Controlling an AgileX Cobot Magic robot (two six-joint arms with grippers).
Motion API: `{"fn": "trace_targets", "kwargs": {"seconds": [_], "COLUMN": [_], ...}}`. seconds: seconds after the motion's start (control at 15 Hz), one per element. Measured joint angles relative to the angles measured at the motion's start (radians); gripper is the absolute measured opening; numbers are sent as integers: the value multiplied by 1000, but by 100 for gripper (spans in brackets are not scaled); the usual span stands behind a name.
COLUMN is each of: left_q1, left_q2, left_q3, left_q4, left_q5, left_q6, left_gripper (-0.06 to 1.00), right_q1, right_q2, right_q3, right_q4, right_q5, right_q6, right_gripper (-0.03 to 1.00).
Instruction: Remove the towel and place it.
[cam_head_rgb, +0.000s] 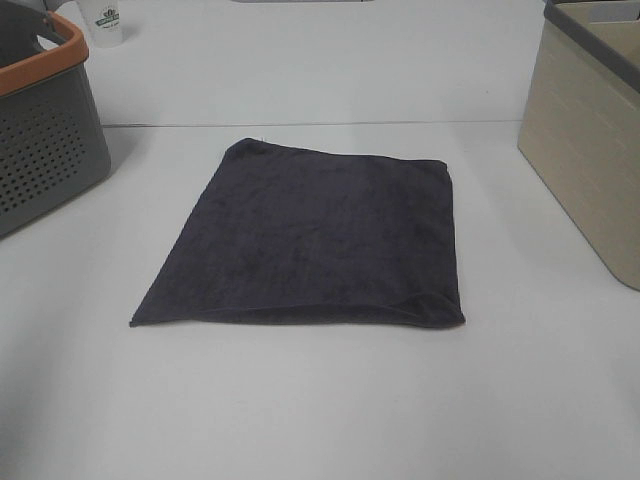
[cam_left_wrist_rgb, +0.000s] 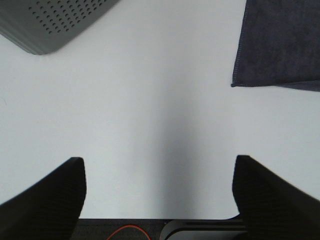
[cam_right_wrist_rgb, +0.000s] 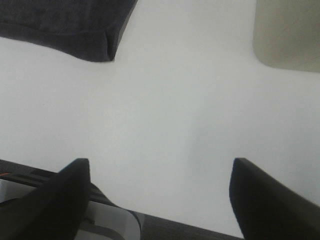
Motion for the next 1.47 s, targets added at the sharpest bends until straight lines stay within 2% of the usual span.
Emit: {"fn": "trace_targets", "kwargs": {"seconds": [0.2, 0.27, 0.6, 0.8, 1.27, 1.47], "left_q1": [0, 0, 0, 0, 0, 0], "left_q2": [-143, -237, -400, -513, -810, -847], "left_q3": [127, 217, 357, 363, 369, 370], "left_q4": [26, 44, 50, 50, 52, 62], "left_q5": [-52, -81, -87, -86, -84, -82], "left_q6": [-1, -1, -1, 3, 9, 12], "left_gripper": [75, 75, 75, 75, 75, 75], "right_q1": [0, 0, 0, 0, 0, 0], "right_q2": [-113, -223, -428, -516, -778, -868], "right_q3": [130, 216, 244, 264, 265, 265], "right_q4": [25, 53, 72, 71, 71, 71], "right_q5": [-36, -75, -57, 23, 31, 31], "right_q6": [-15, -26, -26, -26, -26, -26], "right_gripper": [75, 75, 75, 75, 75, 75]}}
